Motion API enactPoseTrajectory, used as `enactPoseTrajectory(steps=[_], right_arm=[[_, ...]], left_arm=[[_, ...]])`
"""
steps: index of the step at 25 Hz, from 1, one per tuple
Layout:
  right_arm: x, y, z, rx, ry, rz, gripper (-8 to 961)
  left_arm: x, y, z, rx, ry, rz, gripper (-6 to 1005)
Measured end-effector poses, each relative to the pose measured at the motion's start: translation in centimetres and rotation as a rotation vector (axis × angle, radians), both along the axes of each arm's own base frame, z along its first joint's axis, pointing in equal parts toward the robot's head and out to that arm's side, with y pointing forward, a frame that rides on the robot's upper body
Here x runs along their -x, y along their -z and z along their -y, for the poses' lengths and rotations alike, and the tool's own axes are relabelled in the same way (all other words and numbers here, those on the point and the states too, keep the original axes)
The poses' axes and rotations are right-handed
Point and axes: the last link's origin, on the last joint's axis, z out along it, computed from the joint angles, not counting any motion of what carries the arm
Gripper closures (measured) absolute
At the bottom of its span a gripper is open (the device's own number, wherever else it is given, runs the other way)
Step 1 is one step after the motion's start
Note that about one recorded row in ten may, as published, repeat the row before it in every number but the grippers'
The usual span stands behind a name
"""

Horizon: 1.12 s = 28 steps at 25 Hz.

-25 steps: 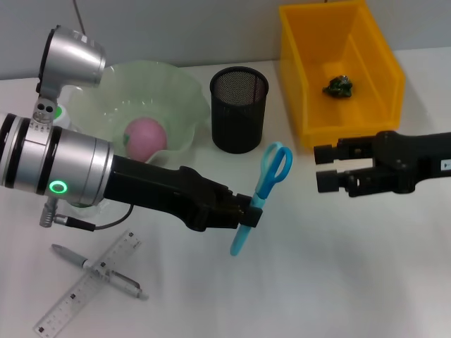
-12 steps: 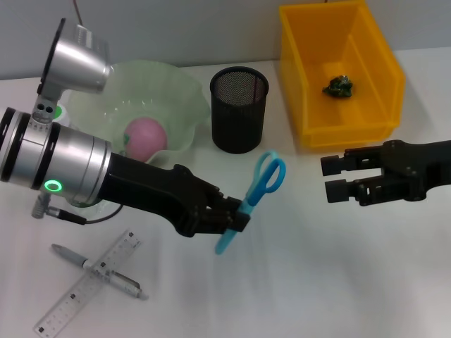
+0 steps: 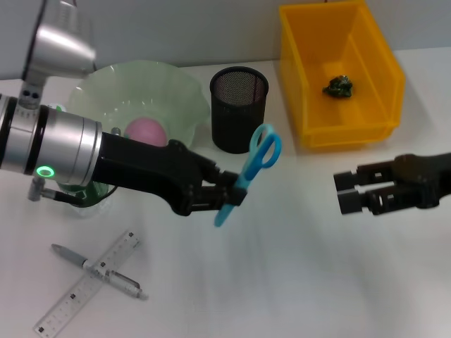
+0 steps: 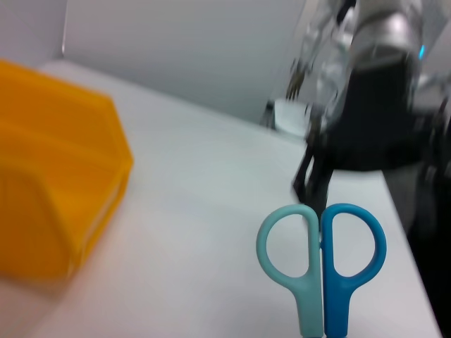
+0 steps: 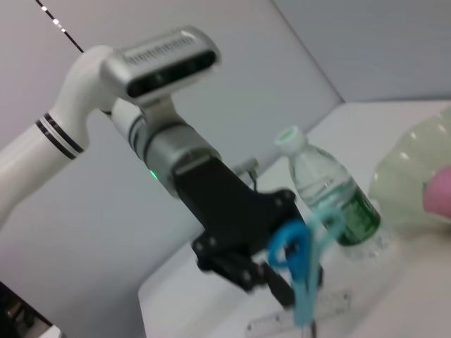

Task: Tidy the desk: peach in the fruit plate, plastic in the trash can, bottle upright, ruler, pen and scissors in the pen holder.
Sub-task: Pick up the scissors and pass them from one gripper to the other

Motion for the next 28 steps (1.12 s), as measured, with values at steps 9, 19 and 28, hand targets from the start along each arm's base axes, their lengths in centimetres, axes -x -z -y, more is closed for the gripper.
enactPoseTrajectory(steps=[9, 19, 28], right_arm=[[-1.1, 0.6, 0.5, 0.013, 0.012, 0.047, 186], [-1.8, 1.1, 0.9, 0.012, 0.015, 0.068, 187], [-2.2, 1.7, 1.0, 0.024, 0.033, 0.086, 186]], left_arm=[[0.3, 1.8, 2.0, -0.054, 0.03, 0.369, 737], [1.8, 4.3, 0.8, -0.336, -0.09, 0.562, 733], [1.9, 6.2, -0.1, -0.549, -0.164, 0.572, 731]])
